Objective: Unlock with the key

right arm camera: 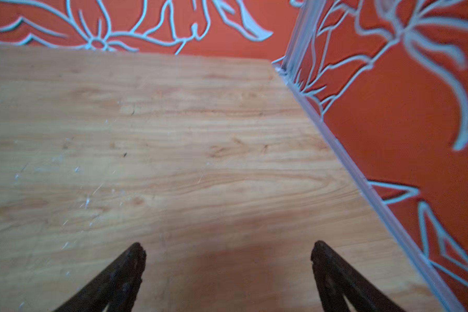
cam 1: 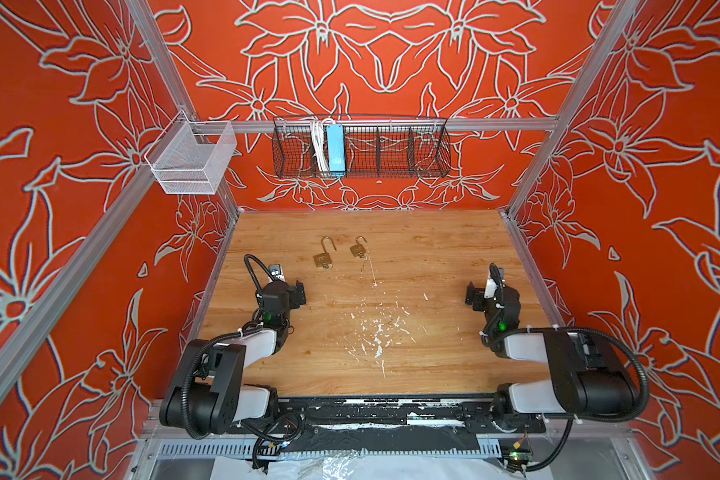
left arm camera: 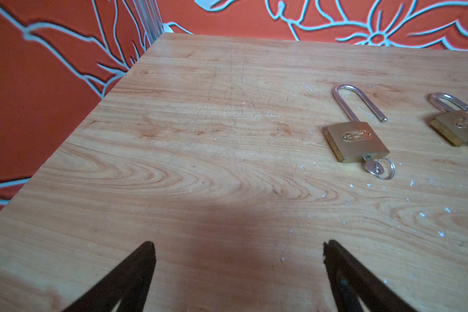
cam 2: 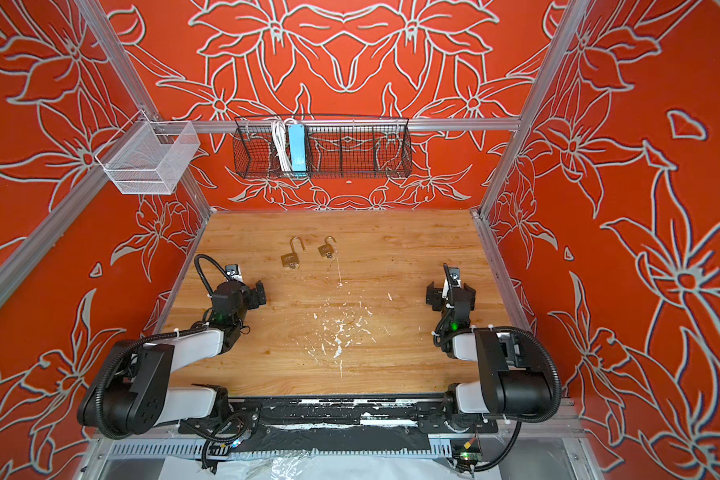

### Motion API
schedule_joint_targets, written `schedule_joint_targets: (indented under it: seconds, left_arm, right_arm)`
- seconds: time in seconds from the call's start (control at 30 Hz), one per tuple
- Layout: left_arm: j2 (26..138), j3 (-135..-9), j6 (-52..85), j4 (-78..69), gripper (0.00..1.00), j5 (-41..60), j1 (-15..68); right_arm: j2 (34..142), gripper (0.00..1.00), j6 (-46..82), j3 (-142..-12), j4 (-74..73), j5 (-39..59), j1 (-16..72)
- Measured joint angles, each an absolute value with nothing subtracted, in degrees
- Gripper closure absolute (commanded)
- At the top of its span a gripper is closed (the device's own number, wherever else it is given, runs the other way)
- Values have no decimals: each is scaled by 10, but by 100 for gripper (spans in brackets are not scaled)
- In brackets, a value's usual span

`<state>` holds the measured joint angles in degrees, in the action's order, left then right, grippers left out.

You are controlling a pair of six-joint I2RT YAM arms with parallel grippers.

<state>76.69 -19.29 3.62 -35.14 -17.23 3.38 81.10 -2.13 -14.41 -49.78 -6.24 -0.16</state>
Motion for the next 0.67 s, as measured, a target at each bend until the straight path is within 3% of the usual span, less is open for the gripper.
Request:
schedule_joint_targets:
  seconds: [0.67]
  left_arm:
    - [767,-196,34,-343,3,-151,23]
  right_arm:
    - [812,2,-14,-180,-454,-10,11]
